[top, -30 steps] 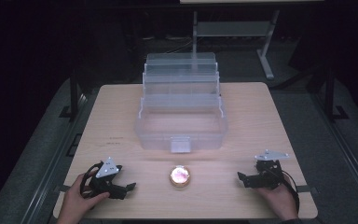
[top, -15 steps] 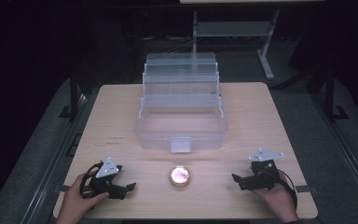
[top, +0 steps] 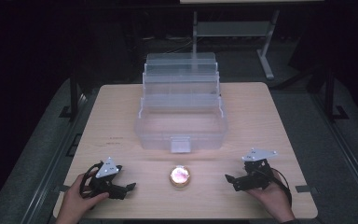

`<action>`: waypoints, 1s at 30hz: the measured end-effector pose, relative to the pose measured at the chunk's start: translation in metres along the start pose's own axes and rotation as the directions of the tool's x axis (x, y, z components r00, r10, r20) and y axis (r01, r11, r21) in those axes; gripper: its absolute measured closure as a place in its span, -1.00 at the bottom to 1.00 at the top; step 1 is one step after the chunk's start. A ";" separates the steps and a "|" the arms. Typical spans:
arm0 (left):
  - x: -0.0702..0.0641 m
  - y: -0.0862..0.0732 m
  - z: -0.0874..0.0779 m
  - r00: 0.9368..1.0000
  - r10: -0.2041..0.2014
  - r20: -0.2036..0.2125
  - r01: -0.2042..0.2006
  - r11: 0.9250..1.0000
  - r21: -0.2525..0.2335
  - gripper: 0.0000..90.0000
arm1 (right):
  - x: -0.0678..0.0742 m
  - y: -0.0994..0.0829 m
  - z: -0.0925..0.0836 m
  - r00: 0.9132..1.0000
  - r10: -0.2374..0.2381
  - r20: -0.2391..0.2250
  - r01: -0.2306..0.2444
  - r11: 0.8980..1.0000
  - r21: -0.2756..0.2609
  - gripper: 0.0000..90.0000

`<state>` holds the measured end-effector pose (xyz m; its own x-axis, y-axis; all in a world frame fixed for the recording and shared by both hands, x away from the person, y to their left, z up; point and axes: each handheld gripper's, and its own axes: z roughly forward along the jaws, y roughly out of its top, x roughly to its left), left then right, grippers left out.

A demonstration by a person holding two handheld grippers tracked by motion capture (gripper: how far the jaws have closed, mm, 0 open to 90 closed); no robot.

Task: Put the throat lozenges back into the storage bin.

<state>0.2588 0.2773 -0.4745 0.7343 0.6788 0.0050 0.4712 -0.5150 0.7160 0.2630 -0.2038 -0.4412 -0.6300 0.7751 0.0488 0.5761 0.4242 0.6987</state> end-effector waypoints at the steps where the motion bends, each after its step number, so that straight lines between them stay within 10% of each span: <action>1: 0.000 0.000 0.000 1.000 0.000 0.000 0.000 1.000 0.000 -0.75 | 0.001 0.001 0.000 1.000 -0.001 -0.006 0.001 1.000 -0.002 -0.90; 30: 0.000 0.000 0.000 1.000 -0.002 0.000 0.002 1.000 -0.003 -0.75 | 0.034 0.032 0.020 0.990 -0.089 -0.105 0.090 0.996 0.001 -0.91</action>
<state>0.2588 0.2771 -0.4746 0.7331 0.6801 0.0038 0.4711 -0.5119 0.7184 0.2707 -0.1544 -0.4317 -0.7302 0.6805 0.0608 0.5176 0.4928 0.6995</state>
